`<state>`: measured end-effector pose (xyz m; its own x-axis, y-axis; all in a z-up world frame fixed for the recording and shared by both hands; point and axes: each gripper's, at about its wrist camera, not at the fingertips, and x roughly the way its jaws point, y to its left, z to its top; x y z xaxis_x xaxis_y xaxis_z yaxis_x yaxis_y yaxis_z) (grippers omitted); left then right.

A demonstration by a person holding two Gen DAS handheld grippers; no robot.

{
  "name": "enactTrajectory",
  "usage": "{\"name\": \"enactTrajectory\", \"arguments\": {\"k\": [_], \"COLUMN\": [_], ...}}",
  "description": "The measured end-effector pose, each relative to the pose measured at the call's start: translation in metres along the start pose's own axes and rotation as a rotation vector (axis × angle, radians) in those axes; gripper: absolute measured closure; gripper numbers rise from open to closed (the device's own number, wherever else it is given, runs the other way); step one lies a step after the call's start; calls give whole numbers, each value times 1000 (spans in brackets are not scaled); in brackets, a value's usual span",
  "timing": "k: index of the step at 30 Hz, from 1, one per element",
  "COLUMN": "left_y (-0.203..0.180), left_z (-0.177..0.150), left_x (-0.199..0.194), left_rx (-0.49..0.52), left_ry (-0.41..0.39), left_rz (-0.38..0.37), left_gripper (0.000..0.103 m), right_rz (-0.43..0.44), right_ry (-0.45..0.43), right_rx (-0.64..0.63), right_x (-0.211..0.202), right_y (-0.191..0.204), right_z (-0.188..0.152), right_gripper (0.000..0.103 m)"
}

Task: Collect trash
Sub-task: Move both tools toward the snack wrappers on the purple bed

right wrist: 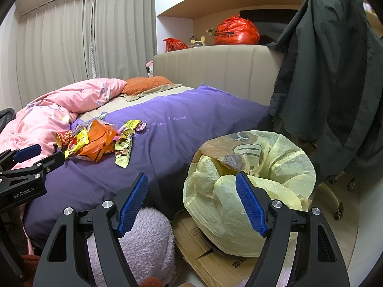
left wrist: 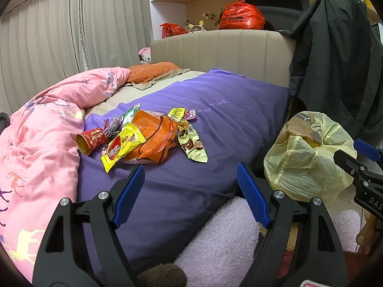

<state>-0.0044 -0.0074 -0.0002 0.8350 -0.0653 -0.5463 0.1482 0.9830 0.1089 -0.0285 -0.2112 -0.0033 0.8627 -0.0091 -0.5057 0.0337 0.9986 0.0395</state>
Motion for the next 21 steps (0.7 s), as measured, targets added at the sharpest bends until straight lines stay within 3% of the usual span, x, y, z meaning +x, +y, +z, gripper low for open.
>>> {"name": "enactTrajectory", "arguments": {"k": [16, 21], "left_y": [1, 8], "left_z": [1, 14], "left_x": [1, 10], "left_rx": [-6, 15], "left_ry": [-3, -12], "left_rz": [-2, -5], "left_gripper": [28, 28], "right_rz": [-7, -13], "right_ry": [8, 58], "right_rx": [-6, -12], "right_x": [4, 16], "right_y": [1, 6], "right_z": [0, 3], "right_gripper": [31, 31]}}
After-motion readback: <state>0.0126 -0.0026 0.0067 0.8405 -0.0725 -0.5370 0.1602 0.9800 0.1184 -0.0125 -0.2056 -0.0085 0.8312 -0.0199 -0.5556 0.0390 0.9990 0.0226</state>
